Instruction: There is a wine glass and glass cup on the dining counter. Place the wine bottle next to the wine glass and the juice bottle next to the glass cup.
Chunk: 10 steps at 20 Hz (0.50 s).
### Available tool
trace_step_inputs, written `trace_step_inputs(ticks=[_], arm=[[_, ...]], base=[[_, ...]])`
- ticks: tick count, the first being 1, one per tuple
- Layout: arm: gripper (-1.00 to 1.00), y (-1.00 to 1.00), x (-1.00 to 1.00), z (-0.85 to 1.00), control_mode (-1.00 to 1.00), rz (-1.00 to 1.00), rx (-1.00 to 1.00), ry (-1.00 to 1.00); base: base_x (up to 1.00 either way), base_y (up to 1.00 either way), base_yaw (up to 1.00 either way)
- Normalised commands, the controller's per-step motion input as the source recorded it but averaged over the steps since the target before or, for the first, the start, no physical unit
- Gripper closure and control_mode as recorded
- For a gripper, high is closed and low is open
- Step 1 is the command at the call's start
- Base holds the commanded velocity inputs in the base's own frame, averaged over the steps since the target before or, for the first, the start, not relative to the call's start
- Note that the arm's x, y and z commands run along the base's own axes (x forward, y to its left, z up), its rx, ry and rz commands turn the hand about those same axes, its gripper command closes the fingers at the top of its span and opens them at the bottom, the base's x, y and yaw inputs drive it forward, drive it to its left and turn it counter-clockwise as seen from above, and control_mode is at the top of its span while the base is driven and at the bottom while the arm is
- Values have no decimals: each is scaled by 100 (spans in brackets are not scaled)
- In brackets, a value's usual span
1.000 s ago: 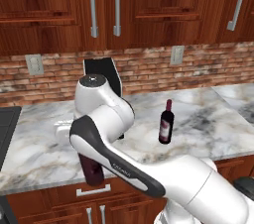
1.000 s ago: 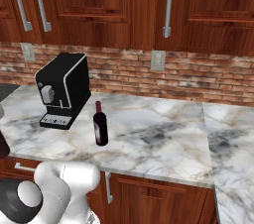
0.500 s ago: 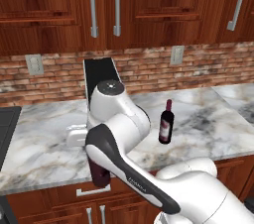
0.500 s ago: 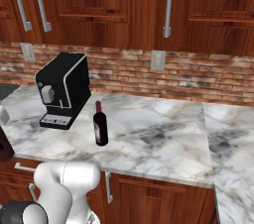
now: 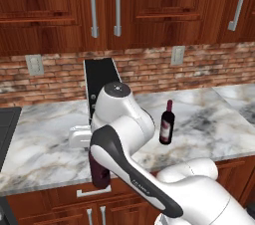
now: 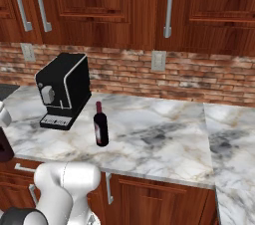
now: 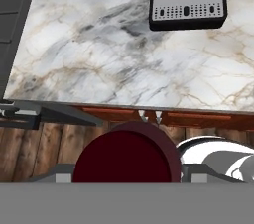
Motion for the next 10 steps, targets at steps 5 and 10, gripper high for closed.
trace_step_inputs(ticks=[5, 10], arm=[[100, 0, 0, 0, -100, 0, 0, 0], [100, 0, 0, 0, -100, 0, 0, 0]], base=[[0, 0, 0], [0, 0, 0]])
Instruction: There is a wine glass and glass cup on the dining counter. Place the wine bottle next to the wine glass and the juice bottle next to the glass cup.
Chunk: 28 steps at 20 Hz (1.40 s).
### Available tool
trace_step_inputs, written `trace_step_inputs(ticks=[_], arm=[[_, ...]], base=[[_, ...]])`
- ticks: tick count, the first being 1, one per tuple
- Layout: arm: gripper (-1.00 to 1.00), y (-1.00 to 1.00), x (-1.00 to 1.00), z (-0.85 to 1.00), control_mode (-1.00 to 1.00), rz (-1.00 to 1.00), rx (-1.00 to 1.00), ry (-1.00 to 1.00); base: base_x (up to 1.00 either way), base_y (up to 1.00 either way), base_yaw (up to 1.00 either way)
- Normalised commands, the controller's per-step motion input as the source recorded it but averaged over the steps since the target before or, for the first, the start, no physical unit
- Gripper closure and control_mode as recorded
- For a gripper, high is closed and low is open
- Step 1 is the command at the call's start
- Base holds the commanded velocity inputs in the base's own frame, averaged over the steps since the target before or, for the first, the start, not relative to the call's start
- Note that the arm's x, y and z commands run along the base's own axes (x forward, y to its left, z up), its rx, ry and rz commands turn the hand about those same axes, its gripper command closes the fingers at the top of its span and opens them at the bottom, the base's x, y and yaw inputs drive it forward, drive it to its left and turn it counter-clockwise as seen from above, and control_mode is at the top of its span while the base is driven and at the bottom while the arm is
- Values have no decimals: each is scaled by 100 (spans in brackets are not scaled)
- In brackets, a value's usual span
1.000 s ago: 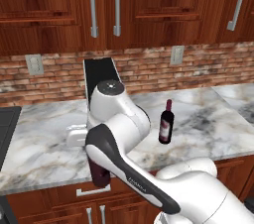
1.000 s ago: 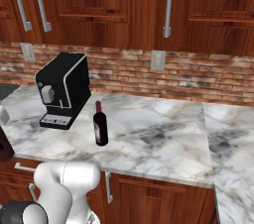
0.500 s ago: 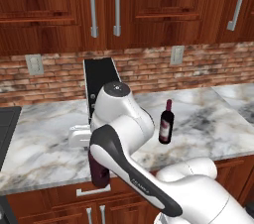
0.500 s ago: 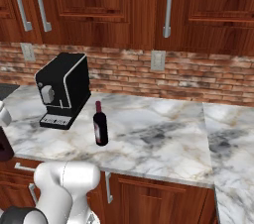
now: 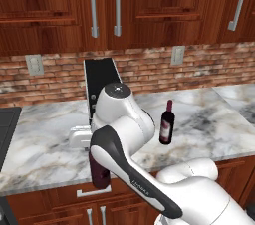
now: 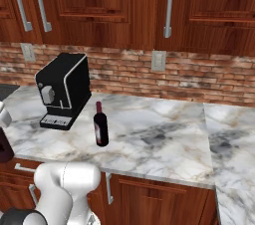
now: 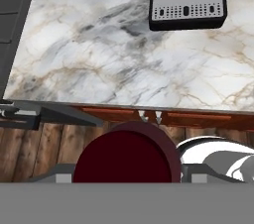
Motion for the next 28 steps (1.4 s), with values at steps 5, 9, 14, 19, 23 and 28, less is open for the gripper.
trace_step_inputs(ticks=[5, 9, 14, 19, 23, 28], arm=[[100, 0, 0, 0, 100, 0, 0, 0], [100, 0, 0, 0, 100, 0, 0, 0], [100, 0, 0, 0, 100, 0, 0, 0], [100, 0, 0, 0, 100, 0, 0, 0], [100, 0, 0, 0, 100, 0, 0, 0], [100, 0, 0, 0, 100, 0, 0, 0]], base=[[-3, 0, 0], [-40, 3, 8], [-58, 7, 38], [-33, 1, 81], [-10, 0, 100], [-5, 0, 100]])
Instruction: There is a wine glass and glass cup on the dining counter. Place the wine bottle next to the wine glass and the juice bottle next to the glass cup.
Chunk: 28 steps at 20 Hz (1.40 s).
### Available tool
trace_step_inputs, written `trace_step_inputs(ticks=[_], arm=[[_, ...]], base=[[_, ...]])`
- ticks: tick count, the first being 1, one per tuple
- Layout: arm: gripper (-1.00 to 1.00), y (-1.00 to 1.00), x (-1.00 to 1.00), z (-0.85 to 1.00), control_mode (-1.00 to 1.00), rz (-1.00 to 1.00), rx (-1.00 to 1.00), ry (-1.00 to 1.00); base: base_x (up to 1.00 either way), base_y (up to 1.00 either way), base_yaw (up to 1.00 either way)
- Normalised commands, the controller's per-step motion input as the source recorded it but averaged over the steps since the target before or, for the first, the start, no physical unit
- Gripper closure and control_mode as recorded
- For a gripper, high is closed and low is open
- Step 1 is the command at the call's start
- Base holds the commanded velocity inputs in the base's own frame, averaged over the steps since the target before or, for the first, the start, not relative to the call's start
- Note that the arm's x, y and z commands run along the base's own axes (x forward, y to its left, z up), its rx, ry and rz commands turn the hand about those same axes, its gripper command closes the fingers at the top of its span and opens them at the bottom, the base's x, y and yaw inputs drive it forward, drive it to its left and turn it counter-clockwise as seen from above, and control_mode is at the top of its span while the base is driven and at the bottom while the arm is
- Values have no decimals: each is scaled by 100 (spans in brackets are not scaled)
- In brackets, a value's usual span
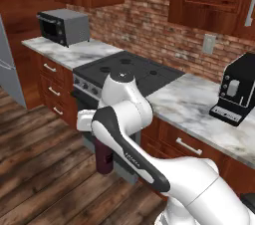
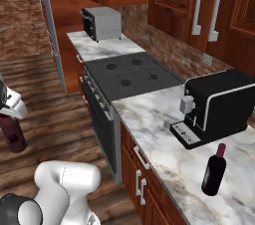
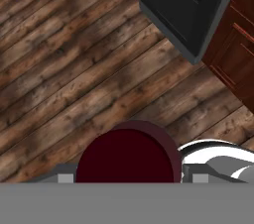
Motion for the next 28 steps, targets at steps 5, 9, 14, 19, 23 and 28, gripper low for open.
trace_step_inputs(ticks=[5, 9, 14, 19, 23, 28], arm=[[100, 0, 0, 0, 100, 0, 0, 0], [100, 0, 0, 0, 100, 0, 0, 0], [100, 0, 0, 0, 100, 0, 0, 0], [100, 0, 0, 0, 100, 0, 0, 0], [100, 0, 0, 0, 100, 0, 0, 0], [100, 0, 0, 0, 100, 0, 0, 0]], base=[[-3, 0, 100], [0, -1, 100], [1, -3, 99], [16, -7, 91], [31, -16, 74], [47, -22, 29]])
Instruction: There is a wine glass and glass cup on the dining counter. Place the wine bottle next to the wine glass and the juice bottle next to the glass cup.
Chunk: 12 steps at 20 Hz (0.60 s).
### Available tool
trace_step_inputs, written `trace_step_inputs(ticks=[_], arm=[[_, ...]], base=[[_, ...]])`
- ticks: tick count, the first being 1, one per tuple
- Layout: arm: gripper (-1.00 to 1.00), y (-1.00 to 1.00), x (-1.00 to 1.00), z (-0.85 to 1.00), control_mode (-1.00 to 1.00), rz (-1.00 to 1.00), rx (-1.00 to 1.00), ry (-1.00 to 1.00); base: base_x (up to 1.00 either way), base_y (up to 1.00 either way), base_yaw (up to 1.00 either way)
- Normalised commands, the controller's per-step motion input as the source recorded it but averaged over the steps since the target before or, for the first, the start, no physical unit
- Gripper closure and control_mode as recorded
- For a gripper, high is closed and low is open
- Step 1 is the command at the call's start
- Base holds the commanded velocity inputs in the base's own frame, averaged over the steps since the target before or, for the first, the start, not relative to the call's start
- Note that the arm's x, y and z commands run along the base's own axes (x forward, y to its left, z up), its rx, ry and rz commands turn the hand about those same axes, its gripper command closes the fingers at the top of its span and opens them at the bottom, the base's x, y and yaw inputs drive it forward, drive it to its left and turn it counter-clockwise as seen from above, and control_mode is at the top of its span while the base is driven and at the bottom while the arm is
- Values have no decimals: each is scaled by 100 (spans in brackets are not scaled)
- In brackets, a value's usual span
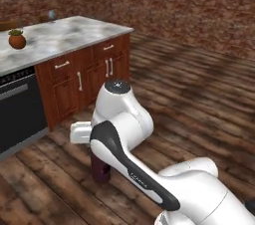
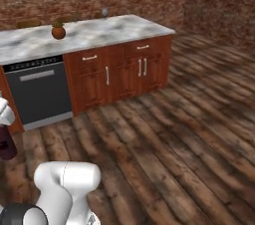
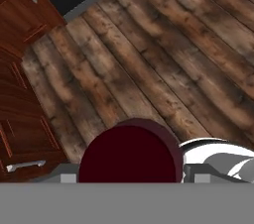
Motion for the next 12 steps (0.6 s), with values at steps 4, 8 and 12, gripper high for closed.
trace_step_inputs(ticks=[4, 8, 12], arm=[[100, 0, 0, 0, 100, 0, 0, 0], [100, 0, 0, 0, 100, 0, 0, 0], [100, 0, 0, 0, 100, 0, 0, 0]], base=[[77, -32, 15], [82, -39, 17], [79, -41, 19]])
